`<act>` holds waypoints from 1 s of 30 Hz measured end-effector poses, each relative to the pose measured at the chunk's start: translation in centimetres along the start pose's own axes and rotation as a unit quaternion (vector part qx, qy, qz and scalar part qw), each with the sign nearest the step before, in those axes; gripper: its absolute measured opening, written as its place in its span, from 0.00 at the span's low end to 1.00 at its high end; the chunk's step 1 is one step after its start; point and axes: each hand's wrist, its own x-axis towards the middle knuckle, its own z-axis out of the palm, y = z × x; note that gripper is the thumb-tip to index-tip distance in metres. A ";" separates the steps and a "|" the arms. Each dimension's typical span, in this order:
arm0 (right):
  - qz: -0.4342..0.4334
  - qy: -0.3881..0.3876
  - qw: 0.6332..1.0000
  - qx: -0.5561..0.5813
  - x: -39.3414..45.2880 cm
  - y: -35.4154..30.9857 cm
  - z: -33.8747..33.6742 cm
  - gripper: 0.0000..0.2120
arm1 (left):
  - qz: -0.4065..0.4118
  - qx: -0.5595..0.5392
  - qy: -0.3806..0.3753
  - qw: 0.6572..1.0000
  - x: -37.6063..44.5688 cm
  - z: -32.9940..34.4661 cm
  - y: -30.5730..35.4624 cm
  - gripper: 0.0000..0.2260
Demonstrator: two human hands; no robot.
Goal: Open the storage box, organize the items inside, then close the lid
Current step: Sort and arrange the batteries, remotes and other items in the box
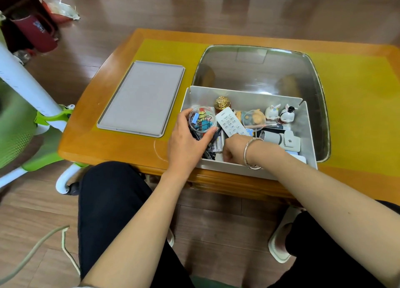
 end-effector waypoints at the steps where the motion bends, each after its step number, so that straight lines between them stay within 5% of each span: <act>1: -0.015 0.008 0.999 0.028 -0.2 0.2 0.0 0.07 | 0.002 0.002 -0.002 1.000 0.0 0.0 0.0 0.30; 8: -0.019 0.141 0.948 0.286 -3.1 1.2 0.2 0.04 | 0.008 0.014 -0.019 1.000 0.1 0.0 0.2 0.31; 16: 0.051 0.301 0.786 0.538 -6.0 4.4 1.3 0.04 | 0.038 0.008 -0.101 0.994 -0.7 2.1 2.3 0.32; 30: 0.007 0.405 0.725 0.557 -7.1 4.0 1.0 0.08 | 0.061 0.044 -0.140 0.987 -1.2 3.3 3.0 0.32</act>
